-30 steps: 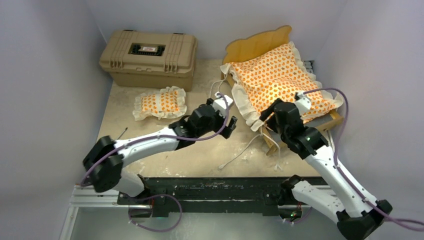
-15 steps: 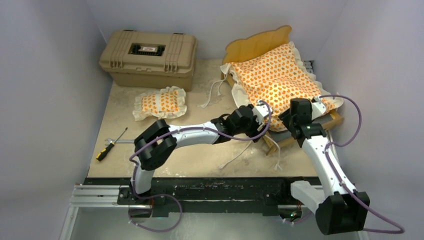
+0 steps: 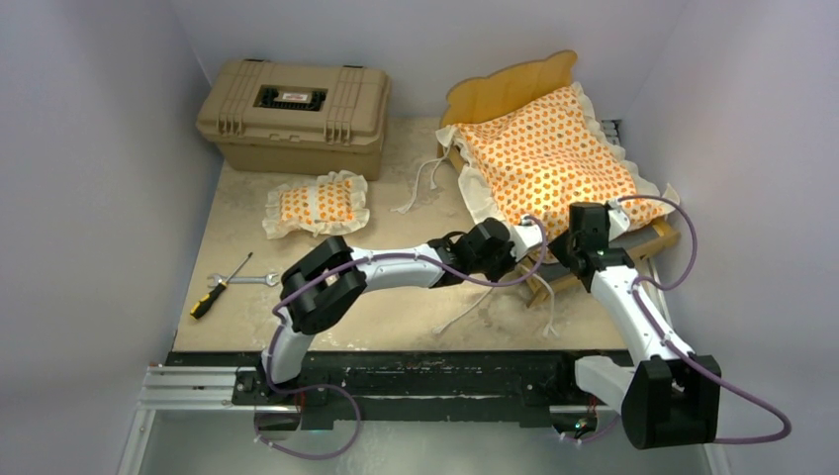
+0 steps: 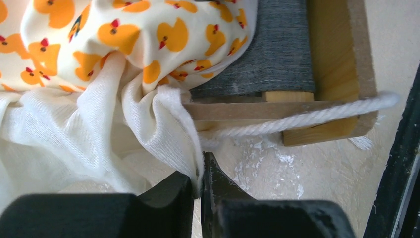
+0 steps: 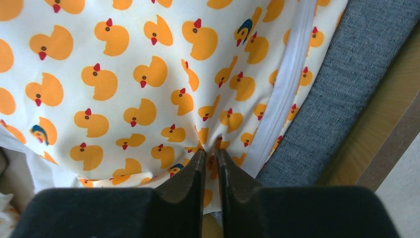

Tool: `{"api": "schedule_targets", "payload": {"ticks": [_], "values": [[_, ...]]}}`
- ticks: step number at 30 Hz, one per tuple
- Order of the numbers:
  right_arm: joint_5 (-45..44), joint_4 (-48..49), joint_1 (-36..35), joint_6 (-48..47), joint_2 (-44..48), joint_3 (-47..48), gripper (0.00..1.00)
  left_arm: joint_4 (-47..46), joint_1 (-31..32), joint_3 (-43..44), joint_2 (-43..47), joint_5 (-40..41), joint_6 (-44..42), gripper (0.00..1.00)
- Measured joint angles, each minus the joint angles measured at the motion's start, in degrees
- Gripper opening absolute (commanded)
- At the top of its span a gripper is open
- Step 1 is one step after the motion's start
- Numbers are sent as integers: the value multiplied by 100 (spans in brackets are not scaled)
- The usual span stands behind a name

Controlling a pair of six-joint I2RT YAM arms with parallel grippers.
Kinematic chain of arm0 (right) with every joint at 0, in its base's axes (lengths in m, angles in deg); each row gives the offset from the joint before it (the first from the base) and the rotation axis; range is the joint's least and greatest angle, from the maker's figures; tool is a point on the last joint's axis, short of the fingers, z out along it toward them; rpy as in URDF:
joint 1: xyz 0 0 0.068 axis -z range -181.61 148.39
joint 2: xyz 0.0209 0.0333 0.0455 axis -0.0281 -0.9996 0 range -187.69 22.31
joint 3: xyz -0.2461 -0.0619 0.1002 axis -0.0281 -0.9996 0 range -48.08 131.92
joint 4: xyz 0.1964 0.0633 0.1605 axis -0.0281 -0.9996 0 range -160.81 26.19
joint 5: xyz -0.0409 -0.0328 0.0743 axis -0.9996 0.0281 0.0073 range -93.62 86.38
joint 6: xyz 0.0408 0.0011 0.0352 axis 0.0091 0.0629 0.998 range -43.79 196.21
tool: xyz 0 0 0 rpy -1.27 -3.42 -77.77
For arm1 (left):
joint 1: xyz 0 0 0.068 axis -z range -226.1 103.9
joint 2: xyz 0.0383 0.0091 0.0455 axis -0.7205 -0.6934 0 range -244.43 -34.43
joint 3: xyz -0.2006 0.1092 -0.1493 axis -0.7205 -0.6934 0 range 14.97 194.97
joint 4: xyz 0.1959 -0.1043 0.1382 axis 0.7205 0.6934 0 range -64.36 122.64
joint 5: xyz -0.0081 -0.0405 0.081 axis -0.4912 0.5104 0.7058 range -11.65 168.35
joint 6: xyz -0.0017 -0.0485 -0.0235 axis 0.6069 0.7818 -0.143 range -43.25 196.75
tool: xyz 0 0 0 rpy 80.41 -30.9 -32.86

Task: Set up the pet bed
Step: Adjust the mattress on the bed frame.

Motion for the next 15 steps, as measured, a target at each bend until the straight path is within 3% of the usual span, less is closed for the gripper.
{"api": "schedule_targets", "payload": {"ticks": [6,15], "values": [[-59,-195,7,-24,378,46,0,210,149,48,107,-313,-291,0],[-542,-1233,7,317,1600,597,0,341,654,-105,675,-909,-535,0]]}}
